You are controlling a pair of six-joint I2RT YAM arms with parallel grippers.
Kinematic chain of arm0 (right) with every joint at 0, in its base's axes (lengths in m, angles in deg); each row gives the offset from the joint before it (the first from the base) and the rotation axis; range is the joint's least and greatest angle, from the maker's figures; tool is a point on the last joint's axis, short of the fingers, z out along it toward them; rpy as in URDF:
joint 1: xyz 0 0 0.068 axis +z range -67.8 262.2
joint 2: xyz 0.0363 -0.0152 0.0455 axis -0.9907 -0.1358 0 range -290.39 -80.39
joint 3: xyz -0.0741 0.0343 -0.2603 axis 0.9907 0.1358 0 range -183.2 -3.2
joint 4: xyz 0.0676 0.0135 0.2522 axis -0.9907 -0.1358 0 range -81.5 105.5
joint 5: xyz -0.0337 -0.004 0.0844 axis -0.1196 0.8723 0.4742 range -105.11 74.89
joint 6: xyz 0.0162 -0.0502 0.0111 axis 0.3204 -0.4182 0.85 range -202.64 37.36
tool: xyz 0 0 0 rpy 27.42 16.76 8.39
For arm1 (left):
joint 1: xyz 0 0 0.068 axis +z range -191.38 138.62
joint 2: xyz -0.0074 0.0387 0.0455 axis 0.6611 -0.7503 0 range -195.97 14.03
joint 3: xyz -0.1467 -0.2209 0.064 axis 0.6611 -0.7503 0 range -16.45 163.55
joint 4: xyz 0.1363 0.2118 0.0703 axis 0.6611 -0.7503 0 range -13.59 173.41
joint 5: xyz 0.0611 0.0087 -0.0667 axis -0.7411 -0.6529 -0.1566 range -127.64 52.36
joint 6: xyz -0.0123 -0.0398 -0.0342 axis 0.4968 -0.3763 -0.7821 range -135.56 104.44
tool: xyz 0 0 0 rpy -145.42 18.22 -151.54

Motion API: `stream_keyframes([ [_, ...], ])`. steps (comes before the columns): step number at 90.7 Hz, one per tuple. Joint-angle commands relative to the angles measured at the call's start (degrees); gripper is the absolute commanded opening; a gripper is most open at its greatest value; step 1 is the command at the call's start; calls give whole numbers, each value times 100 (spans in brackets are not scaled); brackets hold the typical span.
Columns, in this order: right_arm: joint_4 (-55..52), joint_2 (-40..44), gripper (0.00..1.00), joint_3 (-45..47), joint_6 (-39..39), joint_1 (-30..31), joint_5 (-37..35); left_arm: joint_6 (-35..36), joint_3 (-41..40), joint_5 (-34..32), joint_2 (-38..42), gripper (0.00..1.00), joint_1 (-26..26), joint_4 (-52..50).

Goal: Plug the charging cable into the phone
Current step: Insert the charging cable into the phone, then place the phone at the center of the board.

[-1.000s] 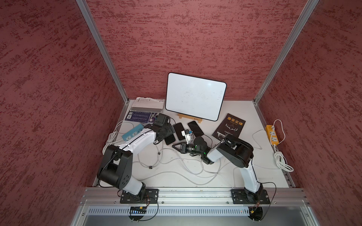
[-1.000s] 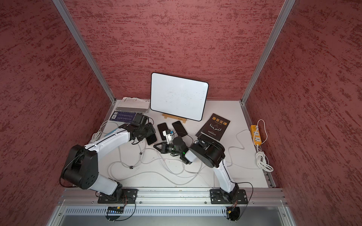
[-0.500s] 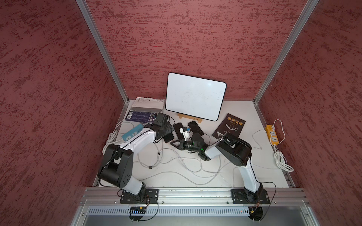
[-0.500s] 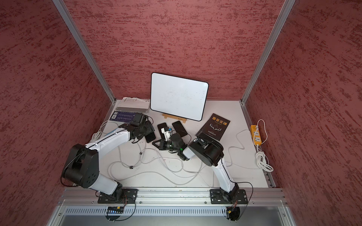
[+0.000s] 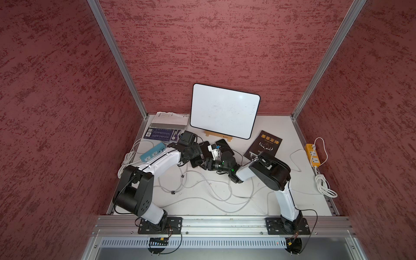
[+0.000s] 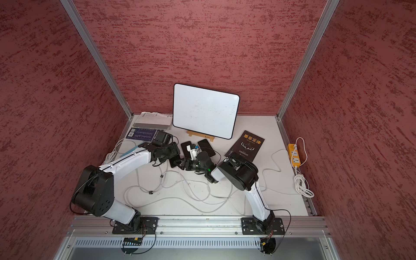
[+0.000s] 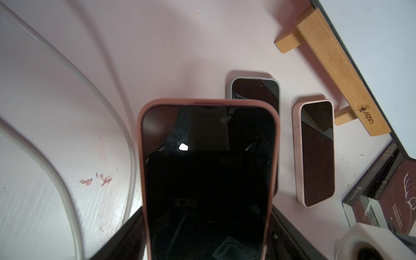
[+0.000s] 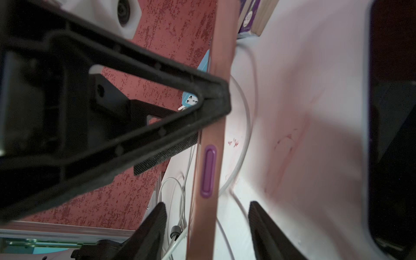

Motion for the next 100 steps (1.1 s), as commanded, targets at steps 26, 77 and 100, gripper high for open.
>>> stream_keyframes([
  [26, -916, 1844, 73, 1447, -948, -196, -214, 22, 295, -283, -343, 0, 86, -93],
  [77, -1612, 2627, 73, 1741, -1660, -293, -849, 143, 2290, -496, -2388, 2, 481, -1740],
  [100, -1554, 2838, 74, 1892, -1677, -303, -852, -20, 2486, -1035, -2448, 78, 449, -2460],
])
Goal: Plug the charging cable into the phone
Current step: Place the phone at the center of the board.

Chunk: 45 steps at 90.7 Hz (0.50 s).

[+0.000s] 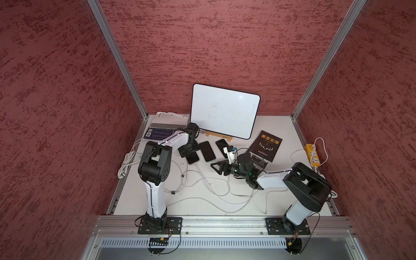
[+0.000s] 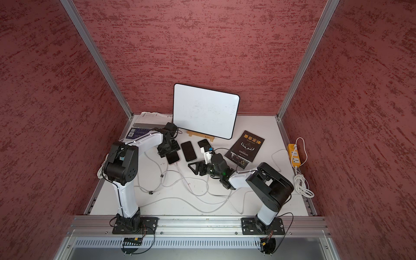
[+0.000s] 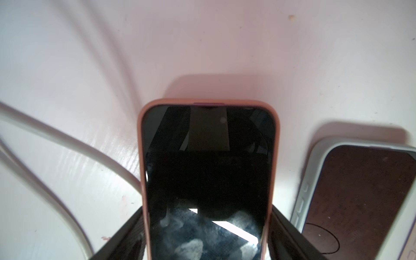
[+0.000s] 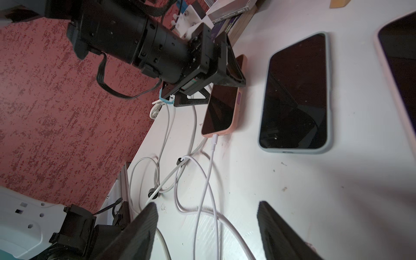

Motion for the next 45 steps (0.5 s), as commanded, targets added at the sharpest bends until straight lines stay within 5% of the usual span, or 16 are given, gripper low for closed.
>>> stream_keyframes([
  [1, 33, 191, 74, 111, -119, -49, -117, -97, 96, -463, 99, 81, 12, -557],
  [10, 58, 235, 75, 151, -122, -49, -127, -239, 186, -780, 284, 100, -16, -884],
  [24, 109, 227, 75, 176, -112, -49, -121, -410, 488, -1159, 659, 100, -79, -1289],
  [45, -279, 674, 84, 423, -194, -49, -1153, -329, 1164, -500, 413, 100, -648, -1065],
])
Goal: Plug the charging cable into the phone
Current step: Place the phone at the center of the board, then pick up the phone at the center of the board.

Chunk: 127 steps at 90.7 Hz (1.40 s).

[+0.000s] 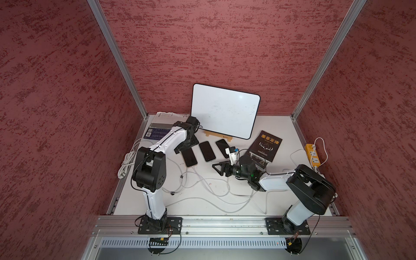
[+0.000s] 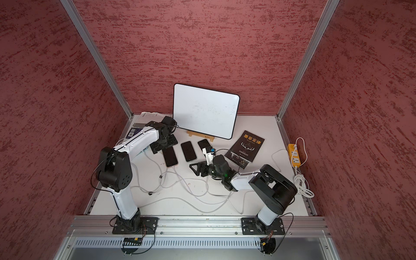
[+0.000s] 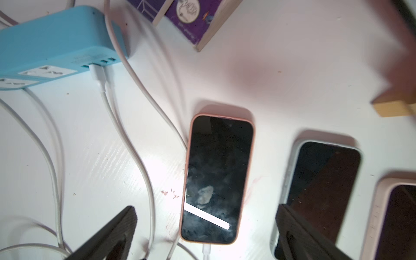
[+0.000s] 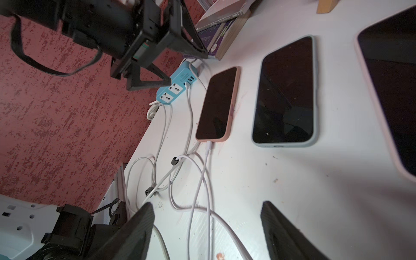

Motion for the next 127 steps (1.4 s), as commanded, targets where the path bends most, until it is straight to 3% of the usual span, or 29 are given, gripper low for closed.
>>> stream_keyframes([
  [1, -244, 411, 85, 168, -147, -49, -927, -7, 437, 358, -325, 100, -384, 14],
  [18, -618, 915, 87, 393, -342, -49, -1601, -79, 1750, 620, -1594, 100, -575, -397],
  [49, -684, 879, 91, 379, -378, -51, -1684, -197, 3121, 987, -2832, 100, -743, -707],
  [87, -711, 806, 91, 312, -374, -49, -1660, -341, 2830, 435, -2799, 100, -831, -841],
  [109, -706, 816, 91, 322, -348, -49, -1620, -346, 2427, 681, -2744, 100, -827, -564],
  [127, -688, 817, 91, 340, -331, -49, -1583, -370, 2254, 827, -2883, 94, -810, -376],
])
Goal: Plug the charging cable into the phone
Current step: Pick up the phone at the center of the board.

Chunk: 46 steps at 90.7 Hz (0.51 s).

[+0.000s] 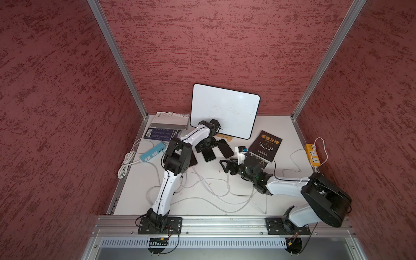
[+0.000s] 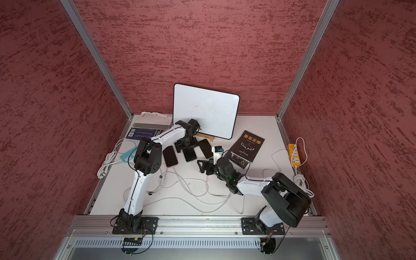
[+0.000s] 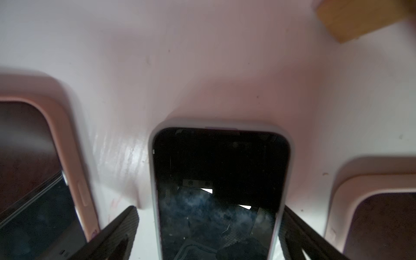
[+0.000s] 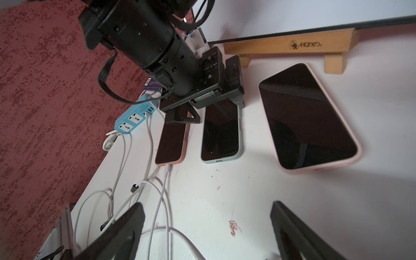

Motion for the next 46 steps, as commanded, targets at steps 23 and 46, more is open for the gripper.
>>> stream_keyframes([
  [23, -72, 49, 89, 42, -9, -42, -63, -10, -730, 96, 214, 56, 9, 460],
  [46, -3392, 317, 81, -1043, 196, 80, -544, 303, -1389, 497, 748, 0, 351, 996],
])
